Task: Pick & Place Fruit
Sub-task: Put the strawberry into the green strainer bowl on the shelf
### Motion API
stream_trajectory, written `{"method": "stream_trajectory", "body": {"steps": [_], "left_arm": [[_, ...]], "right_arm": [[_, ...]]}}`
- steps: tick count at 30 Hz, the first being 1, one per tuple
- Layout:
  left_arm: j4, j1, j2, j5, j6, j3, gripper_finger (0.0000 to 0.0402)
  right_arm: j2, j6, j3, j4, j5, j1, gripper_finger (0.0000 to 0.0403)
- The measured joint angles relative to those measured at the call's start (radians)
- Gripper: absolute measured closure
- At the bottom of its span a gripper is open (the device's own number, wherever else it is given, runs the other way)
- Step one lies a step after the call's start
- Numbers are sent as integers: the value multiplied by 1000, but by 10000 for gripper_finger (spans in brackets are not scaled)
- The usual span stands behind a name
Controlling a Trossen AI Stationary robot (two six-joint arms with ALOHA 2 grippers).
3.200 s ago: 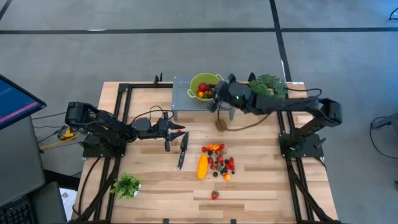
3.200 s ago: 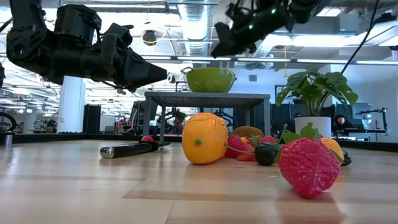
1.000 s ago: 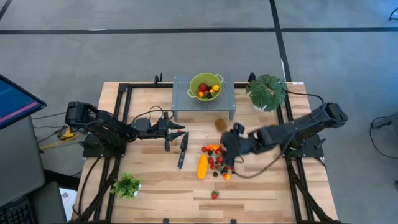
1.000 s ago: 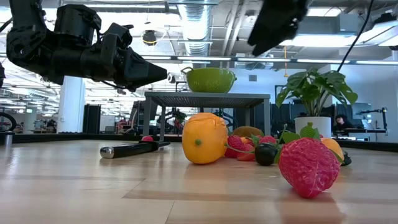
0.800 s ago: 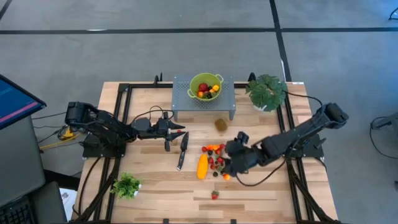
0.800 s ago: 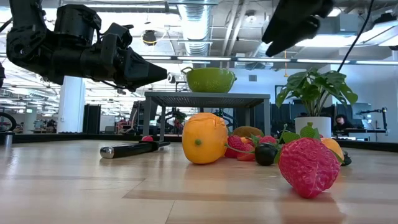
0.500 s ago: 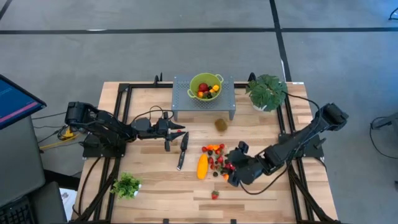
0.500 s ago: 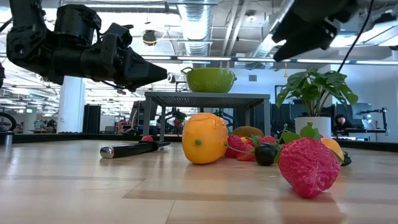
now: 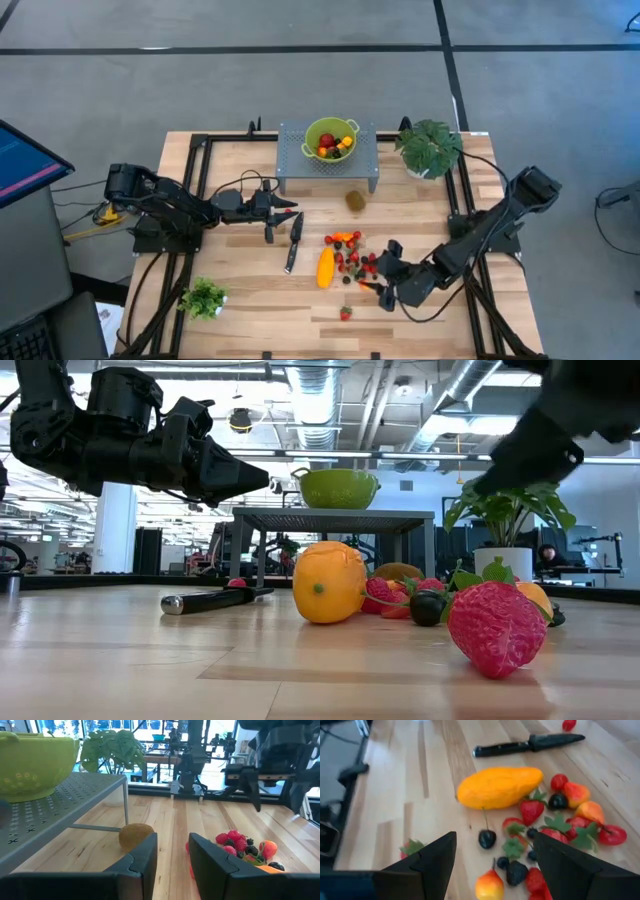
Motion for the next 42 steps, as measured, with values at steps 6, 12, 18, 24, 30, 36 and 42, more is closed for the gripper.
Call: {"method": "stream_trajectory", "body": {"steps": [6, 12, 18, 24, 30, 36, 42], "left_arm": [[0, 0, 0, 0, 0, 0, 296], [1, 0, 0, 1, 0, 0, 296], [2, 0, 0, 4, 0, 0, 296], [8, 0, 0, 3, 0, 0, 296], [8, 0, 0, 3, 0, 0, 296], [8, 0, 0, -1, 0, 0, 296], [7, 0, 0, 0, 0, 0, 296]], "right_arm": [[73, -5, -50, 119, 45, -2, 143], [231, -7, -38, 202, 45, -25, 143], [295, -22, 2, 206, 46, -54, 150], [303, -30, 6, 207, 18, -69, 208], [303, -51, 7, 208, 15, -69, 314], [303, -83, 7, 208, 14, -70, 396], [303, -84, 7, 209, -3, -87, 399]]}}
